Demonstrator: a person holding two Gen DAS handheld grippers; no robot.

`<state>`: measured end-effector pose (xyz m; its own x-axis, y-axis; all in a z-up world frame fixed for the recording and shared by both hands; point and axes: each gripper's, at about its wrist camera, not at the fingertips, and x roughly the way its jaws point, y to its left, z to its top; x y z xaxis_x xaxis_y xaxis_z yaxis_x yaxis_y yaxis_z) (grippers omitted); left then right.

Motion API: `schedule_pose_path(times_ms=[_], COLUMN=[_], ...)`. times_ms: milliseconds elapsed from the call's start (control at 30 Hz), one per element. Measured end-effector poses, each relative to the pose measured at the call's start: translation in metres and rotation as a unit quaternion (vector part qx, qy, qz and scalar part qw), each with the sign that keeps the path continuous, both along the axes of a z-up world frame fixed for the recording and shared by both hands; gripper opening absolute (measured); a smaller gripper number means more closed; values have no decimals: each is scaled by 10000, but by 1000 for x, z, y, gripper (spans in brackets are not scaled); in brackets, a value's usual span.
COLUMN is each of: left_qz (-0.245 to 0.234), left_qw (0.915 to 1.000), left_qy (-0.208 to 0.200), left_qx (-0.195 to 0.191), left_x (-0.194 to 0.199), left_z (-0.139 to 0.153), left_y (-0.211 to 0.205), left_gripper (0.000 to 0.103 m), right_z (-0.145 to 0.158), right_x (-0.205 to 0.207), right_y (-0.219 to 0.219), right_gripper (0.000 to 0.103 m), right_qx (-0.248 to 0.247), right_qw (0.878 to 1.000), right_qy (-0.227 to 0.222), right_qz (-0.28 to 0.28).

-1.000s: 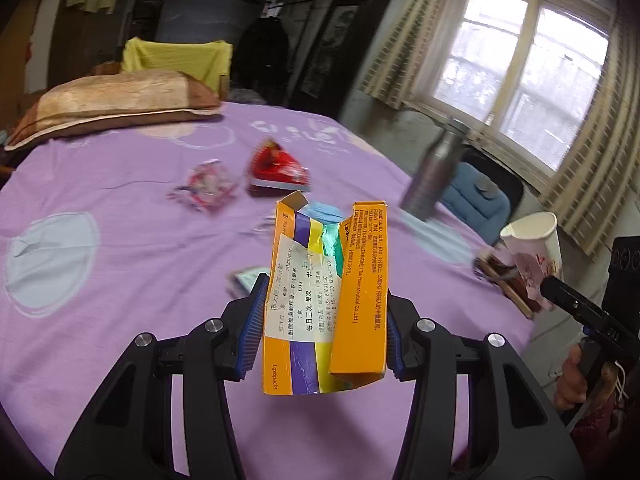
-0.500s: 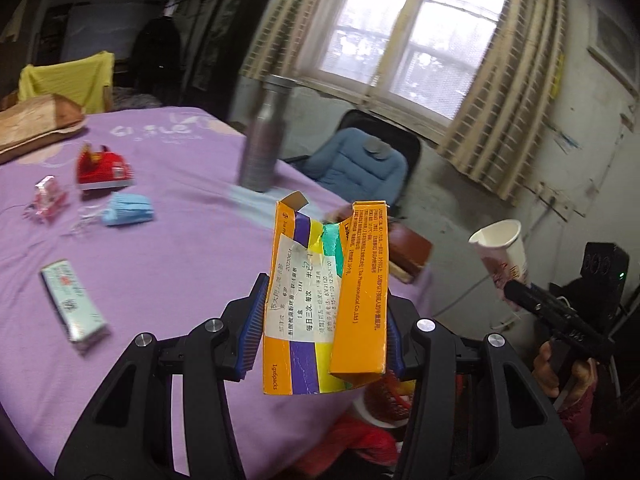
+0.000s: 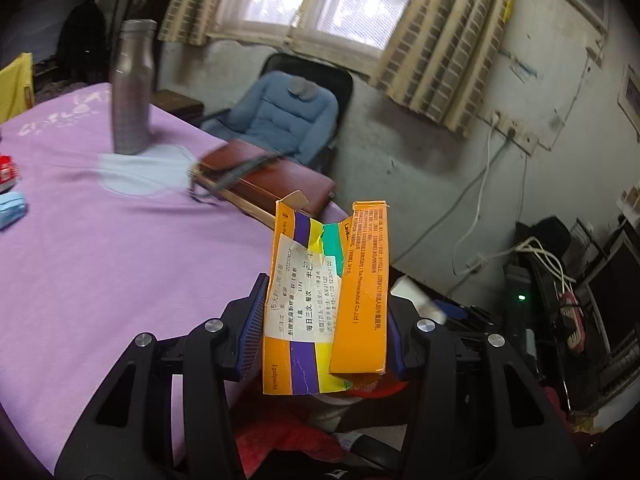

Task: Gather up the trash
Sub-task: 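Carry the box and paper cup to the red wastebasket while opening both tools over it, then move both tools back over the table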

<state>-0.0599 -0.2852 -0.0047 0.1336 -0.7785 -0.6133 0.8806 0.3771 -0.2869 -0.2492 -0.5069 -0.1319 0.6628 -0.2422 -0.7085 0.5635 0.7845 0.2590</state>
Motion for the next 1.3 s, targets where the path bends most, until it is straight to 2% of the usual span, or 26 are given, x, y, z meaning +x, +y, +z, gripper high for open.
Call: schedule_pose_path(times_ms=[67,200,467,667,767,1067,1167,1300], left_qz=[-177,-575,-1248,-1544,-1425,-1036,-893,-683], left_qw=[9997,9971,9867,9779,9791,9868,9895,9929], left_qy=[11,114,283,209,205,163,33,14], left_qx=[159,495,1005,1394,1434,1231,1137,974], left_x=[-8,-29,-64,-84,-82,-65,-60,-49], left_z=[-9,-31,-69,-91,-91,-74,-65,-54], left_y=[-17,-55,-121,-160,-166,-154,-141,-120], left_gripper=[50,50,50,58,77,82,88,88], right_z=[-10,-19,-8,-13,-16,-17,-10,4], right_x=[-7,-32,-72,-83,-86,-93,-89,-78], right_y=[-8,-29,-59,-65,-67,-69,-63,-51], right_gripper=[92,92,92,92,92,92,92,92], right_qx=[170,601,860,849,903,965,892,760], right_qw=[9997,9961,9827,9805,9801,9767,9783,9809], right_qy=[-32,-451,-1263,-1390,-1408,-1536,-1546,-1574], right_qz=[-171,-465,-1048,-1100,-1072,-1144,-1056,-854])
